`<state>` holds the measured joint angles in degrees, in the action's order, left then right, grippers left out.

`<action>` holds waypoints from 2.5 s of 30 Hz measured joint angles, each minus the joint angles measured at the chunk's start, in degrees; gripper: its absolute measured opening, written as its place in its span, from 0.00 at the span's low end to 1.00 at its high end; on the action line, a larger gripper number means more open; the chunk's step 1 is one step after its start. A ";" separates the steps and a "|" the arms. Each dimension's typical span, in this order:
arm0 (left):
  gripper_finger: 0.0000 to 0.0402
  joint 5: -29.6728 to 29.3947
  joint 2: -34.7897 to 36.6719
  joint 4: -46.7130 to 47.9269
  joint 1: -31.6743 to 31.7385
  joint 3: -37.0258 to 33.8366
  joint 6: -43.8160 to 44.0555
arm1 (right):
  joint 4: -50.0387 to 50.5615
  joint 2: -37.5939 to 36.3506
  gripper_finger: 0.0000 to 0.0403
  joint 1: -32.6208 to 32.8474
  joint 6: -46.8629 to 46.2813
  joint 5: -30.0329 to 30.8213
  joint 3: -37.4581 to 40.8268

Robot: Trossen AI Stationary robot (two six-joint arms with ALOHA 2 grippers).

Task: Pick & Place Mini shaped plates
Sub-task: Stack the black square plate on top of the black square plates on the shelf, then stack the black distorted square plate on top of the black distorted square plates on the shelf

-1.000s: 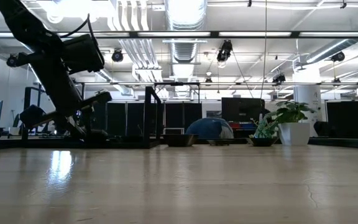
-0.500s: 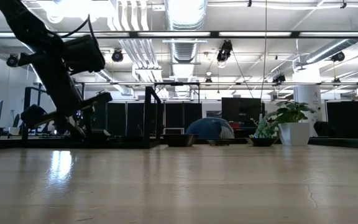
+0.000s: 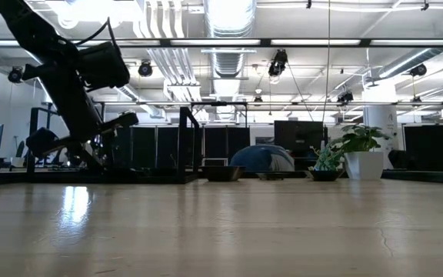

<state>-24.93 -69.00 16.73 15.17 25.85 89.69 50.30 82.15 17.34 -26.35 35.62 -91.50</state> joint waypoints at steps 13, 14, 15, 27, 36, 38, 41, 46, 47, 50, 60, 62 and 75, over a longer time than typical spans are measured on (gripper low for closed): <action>0.20 -0.45 5.17 1.43 0.89 0.00 -0.02 | 0.02 0.00 0.17 0.00 0.63 0.00 0.00; 0.20 -0.44 5.36 1.81 0.89 0.00 0.00 | 0.02 0.00 0.17 0.00 0.66 0.00 0.00; 0.20 -0.44 5.51 2.20 0.89 0.00 -0.01 | 0.04 0.00 0.18 0.00 0.66 0.00 0.00; 0.20 -0.44 12.15 2.38 0.89 -0.02 -16.56 | 0.04 0.00 0.19 -0.81 0.20 0.04 0.00; 0.20 0.12 19.41 1.03 0.72 0.16 -31.44 | 0.02 0.00 0.18 -2.95 -4.36 0.08 0.00; 0.20 1.70 20.89 1.02 0.39 0.98 -37.52 | 0.02 0.00 0.19 -3.69 -6.28 0.04 0.00; 0.20 6.47 22.97 0.74 -0.87 3.12 -45.51 | 0.00 0.03 0.20 -4.98 -8.47 -0.01 0.00; 0.20 13.96 25.33 0.72 -5.71 6.99 -54.71 | -0.13 1.11 0.20 -7.75 -11.64 0.02 0.02; 0.20 14.43 25.62 0.75 -6.95 7.75 -56.09 | -0.12 1.28 0.20 -8.27 -12.33 0.03 0.02; 0.20 14.60 26.01 0.57 -11.00 9.99 -59.21 | -0.25 1.84 0.19 -10.13 -14.08 -1.06 0.11; 0.20 14.62 26.09 -0.22 -22.67 13.34 -62.20 | -5.05 4.47 0.21 -17.43 -21.02 -10.24 0.02; 0.20 14.95 26.09 -0.75 -24.38 13.44 -62.18 | -5.84 4.85 0.20 -18.60 -23.23 -11.82 0.07; 0.20 14.51 26.41 -3.83 -31.10 14.80 -61.85 | -6.43 9.44 0.21 -23.08 -24.78 -12.30 0.18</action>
<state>-10.42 -42.59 12.90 -15.93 40.64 27.84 43.88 91.59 -5.73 -51.13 23.32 -91.32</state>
